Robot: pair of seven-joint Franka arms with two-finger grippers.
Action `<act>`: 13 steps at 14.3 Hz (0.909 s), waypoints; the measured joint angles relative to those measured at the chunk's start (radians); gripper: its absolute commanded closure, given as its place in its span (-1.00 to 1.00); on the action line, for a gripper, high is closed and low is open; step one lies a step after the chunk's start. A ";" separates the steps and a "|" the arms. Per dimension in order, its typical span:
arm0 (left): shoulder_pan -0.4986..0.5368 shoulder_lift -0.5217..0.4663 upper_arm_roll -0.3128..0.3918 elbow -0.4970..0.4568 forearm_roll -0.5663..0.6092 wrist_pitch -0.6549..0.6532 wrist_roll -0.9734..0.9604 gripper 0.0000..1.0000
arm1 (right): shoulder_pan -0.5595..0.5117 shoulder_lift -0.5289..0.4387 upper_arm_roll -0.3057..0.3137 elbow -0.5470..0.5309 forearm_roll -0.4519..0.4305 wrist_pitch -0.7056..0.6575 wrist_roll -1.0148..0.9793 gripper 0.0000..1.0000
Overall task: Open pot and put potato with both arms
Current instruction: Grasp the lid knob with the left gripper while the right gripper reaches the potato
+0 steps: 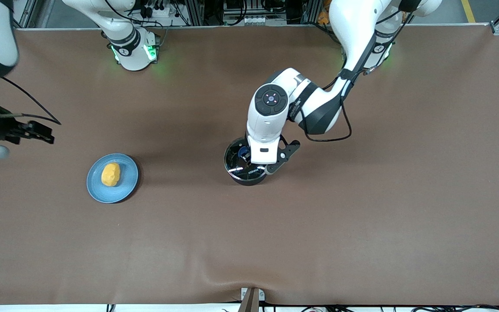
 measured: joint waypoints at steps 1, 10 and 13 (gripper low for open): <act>-0.008 0.008 0.000 0.000 0.000 0.010 -0.022 -1.00 | 0.000 0.002 0.000 -0.040 0.000 0.046 0.000 -1.00; -0.047 0.062 0.000 0.002 0.000 0.031 -0.127 -1.00 | 0.000 0.145 0.006 -0.216 0.046 0.348 0.000 -1.00; -0.050 0.078 0.001 0.002 0.000 0.062 -0.140 -1.00 | 0.002 0.169 0.010 -0.283 0.057 0.462 0.000 -1.00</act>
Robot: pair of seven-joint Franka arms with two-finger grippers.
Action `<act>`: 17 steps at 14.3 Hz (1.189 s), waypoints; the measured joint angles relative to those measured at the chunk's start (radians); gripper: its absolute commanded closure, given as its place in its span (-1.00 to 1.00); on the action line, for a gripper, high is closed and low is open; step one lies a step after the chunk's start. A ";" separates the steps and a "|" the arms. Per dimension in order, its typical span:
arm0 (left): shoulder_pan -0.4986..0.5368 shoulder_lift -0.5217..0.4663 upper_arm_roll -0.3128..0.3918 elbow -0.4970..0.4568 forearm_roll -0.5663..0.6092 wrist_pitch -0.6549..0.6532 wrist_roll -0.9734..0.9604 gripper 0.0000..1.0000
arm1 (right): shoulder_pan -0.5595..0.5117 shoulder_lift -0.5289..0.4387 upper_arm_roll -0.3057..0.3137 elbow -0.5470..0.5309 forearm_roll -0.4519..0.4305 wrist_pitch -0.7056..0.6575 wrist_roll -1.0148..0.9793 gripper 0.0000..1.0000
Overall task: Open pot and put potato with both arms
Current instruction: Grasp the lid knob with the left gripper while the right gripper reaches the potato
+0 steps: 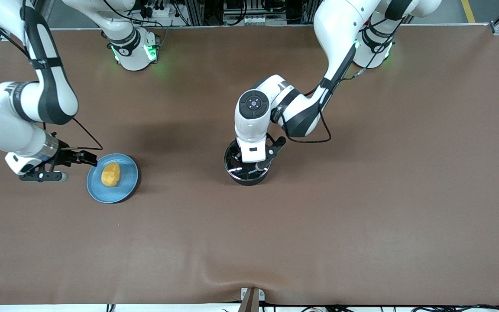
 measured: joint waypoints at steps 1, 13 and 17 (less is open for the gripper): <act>-0.001 0.002 0.000 0.000 0.000 0.007 -0.002 -1.00 | 0.001 0.007 0.001 -0.028 0.001 0.046 0.000 -1.00; -0.004 0.012 0.007 0.001 0.000 0.020 -0.009 -0.35 | 0.064 0.130 0.011 -0.086 0.048 0.230 0.039 -1.00; -0.005 0.014 0.007 0.001 0.000 0.019 -0.010 1.00 | 0.068 0.145 0.011 -0.086 0.048 0.243 0.040 -1.00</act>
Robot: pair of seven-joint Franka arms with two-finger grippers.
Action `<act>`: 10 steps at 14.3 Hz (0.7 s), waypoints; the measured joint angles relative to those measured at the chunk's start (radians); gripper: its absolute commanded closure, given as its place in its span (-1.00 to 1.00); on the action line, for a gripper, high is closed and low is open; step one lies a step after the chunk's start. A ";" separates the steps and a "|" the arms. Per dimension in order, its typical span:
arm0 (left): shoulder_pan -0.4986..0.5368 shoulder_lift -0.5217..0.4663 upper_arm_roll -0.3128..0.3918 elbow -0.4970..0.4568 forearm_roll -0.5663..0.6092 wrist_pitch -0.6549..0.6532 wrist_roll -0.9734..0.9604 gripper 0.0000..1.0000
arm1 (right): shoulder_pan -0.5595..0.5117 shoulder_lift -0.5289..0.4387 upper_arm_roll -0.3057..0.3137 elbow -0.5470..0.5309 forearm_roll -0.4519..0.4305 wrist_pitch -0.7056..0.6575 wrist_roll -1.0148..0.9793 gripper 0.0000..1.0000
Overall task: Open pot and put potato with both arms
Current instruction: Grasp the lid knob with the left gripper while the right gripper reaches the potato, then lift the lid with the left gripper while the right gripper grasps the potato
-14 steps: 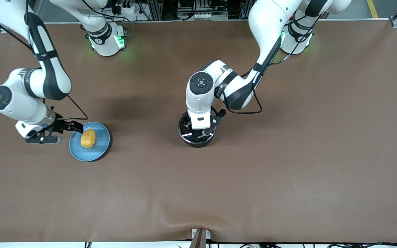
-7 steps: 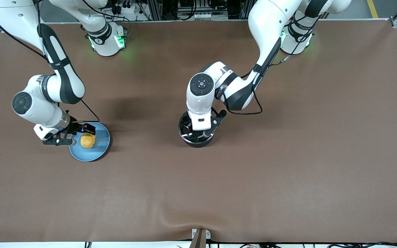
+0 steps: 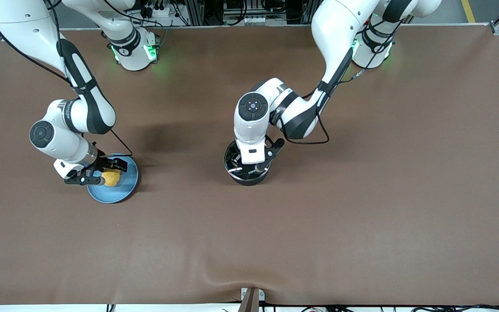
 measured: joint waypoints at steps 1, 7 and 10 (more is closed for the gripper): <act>0.000 0.000 0.000 0.000 0.000 0.000 0.000 1.00 | 0.001 0.000 0.000 0.000 0.000 0.000 0.000 -1.00; 0.001 -0.006 0.001 0.020 0.000 0.002 0.000 1.00 | 0.001 0.000 -0.004 0.001 -0.001 0.002 0.000 -1.00; 0.007 -0.052 0.007 0.036 0.000 -0.006 0.000 1.00 | 0.001 0.000 -0.009 0.004 -0.007 0.003 -0.001 -1.00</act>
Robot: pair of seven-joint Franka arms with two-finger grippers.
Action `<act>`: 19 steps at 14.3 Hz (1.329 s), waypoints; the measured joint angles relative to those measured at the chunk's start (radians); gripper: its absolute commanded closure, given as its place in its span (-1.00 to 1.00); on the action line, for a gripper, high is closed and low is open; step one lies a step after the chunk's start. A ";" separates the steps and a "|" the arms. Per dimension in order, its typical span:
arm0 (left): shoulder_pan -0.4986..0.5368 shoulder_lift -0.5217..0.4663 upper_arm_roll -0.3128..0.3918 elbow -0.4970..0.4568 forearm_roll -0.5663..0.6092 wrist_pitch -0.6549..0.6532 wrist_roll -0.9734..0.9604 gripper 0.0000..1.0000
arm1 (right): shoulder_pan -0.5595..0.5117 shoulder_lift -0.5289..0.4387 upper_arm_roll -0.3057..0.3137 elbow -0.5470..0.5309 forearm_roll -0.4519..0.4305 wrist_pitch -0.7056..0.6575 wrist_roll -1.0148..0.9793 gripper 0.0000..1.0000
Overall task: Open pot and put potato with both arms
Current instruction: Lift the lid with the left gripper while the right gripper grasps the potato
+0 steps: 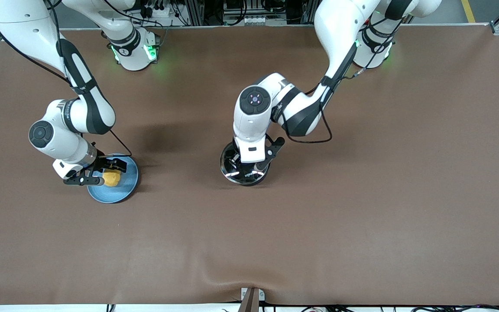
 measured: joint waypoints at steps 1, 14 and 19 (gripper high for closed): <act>0.005 -0.024 0.005 0.002 0.000 -0.010 0.003 1.00 | 0.000 0.000 -0.002 0.001 0.000 0.000 0.000 -1.00; 0.304 -0.215 0.011 -0.014 -0.045 -0.194 0.419 1.00 | -0.005 0.053 -0.009 0.001 -0.017 0.070 -0.001 -0.73; 0.383 -0.215 0.010 -0.024 -0.061 -0.223 0.601 1.00 | -0.006 0.064 -0.009 0.002 -0.018 0.078 -0.001 0.48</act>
